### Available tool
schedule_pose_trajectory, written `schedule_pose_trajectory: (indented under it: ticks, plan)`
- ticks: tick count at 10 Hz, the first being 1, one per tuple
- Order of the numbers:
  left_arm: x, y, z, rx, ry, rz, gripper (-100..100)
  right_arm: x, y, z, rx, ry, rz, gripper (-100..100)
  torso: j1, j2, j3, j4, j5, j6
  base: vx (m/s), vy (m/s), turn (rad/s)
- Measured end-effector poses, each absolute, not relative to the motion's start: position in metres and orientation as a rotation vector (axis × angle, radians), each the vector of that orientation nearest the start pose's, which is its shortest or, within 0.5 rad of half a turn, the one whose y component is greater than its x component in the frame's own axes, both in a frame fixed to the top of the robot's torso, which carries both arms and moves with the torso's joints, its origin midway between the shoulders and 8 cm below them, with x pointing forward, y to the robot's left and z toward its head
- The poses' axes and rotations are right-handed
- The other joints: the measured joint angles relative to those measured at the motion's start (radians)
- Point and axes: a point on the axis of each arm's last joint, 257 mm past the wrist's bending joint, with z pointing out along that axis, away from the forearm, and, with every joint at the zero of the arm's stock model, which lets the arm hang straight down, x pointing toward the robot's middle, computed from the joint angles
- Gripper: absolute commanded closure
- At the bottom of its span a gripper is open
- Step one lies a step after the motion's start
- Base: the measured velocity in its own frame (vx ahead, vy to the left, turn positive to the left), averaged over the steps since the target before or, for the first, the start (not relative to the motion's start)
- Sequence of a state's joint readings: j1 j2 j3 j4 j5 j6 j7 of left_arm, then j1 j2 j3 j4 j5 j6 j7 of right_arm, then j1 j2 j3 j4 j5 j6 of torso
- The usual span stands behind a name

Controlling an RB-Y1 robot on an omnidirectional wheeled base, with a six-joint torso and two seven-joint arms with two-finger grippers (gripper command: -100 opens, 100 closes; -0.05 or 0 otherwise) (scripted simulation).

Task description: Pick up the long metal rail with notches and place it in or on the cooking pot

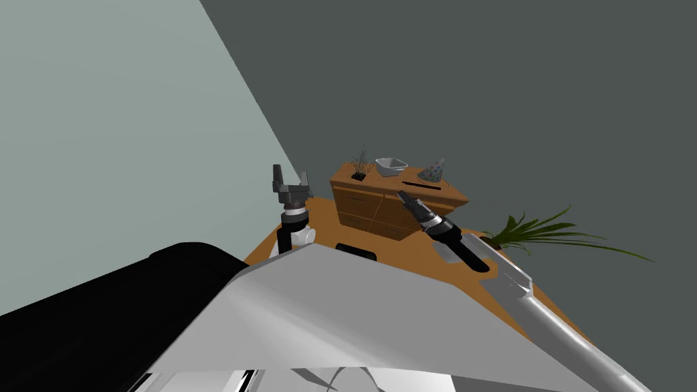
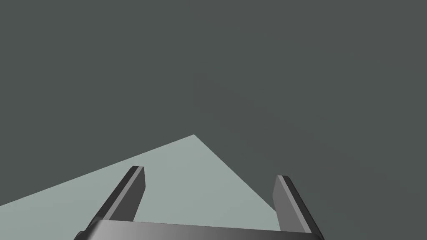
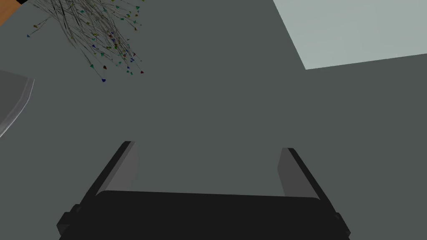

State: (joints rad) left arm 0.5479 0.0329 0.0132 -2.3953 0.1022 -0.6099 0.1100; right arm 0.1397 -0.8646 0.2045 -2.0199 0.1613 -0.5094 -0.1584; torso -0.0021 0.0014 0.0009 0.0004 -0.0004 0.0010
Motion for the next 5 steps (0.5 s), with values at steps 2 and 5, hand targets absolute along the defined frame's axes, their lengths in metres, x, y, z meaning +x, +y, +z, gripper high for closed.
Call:
schedule_pose_trajectory:
  ticks: [2,5]
  plan:
    - [0.293,0.287,0.079,-0.576,0.426,-1.483,0,0.405,-0.162,-0.055,-0.16,1.434,1.281,-100,-0.001,0.0,0.0,0.0,0.0,0.0,-0.007,-0.006,0.066]
    - [0.293,0.287,0.079,-0.576,0.426,-1.483,0,0.407,-0.173,-0.07,-0.228,1.507,1.223,-100,-0.001,-0.001,0.0,0.0,0.0,0.0,-0.004,-0.007,0.284]
